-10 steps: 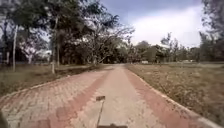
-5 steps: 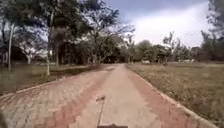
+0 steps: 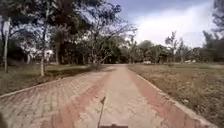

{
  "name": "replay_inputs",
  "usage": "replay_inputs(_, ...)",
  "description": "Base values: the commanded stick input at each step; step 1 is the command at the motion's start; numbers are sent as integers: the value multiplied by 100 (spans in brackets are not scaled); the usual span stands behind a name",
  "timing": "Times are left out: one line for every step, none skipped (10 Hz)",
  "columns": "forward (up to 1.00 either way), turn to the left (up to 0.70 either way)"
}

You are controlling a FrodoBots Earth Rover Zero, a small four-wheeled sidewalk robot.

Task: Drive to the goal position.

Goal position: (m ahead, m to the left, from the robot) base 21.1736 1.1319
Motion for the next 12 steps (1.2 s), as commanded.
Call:
replay_inputs(85, 0)
replay_inputs(85, 0)
replay_inputs(85, 0)
replay_inputs(85, 0)
replay_inputs(85, 0)
replay_inputs(85, 0)
replay_inputs(85, 0)
replay_inputs(85, 0)
replay_inputs(85, 0)
replay_inputs(85, 0)
replay_inputs(85, 0)
replay_inputs(85, 0)
